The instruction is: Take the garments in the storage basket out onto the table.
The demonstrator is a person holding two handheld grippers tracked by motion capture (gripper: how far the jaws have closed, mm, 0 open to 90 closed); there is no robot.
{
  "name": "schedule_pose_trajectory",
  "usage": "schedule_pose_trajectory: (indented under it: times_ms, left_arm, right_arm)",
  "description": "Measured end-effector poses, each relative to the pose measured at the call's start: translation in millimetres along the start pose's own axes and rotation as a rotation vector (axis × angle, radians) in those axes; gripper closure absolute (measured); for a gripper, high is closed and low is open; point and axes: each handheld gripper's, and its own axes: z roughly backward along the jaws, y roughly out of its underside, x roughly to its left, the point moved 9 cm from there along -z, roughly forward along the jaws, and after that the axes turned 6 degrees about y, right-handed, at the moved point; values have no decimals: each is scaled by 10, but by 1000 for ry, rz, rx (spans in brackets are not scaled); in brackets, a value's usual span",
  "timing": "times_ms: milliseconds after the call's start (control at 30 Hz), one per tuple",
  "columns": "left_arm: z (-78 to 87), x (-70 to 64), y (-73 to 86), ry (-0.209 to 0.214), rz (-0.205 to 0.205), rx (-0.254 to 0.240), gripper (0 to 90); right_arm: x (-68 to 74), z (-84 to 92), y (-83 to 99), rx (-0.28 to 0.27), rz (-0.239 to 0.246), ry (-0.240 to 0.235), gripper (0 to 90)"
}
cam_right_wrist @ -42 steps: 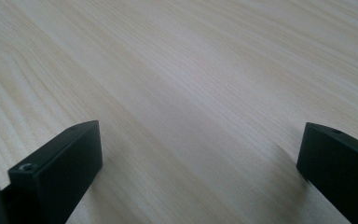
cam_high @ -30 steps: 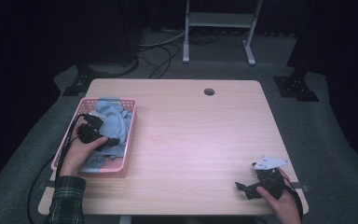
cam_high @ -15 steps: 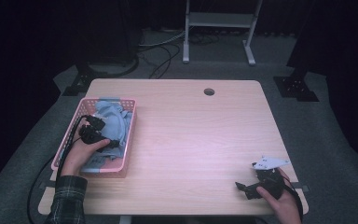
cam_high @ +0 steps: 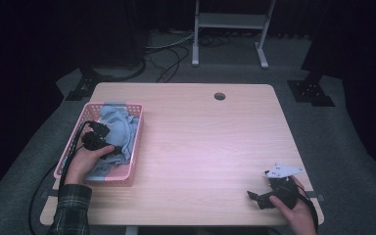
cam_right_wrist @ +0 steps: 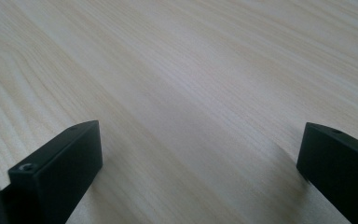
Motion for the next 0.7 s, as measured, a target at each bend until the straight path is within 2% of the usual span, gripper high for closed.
schedule_pose_trajectory:
  times_ms: [167,300,700]
  left_arm:
    - [40,4,1,0,-1,0,382]
    - [60,-4,4,-3,12,5,462]
    - [105,-14,0,10,33,15,486]
  right_arm:
    - [0,0,0,0,0,0,0]
    - [0,0,0,0,0,0,0]
    - [0,0,0,0,0,0,0]
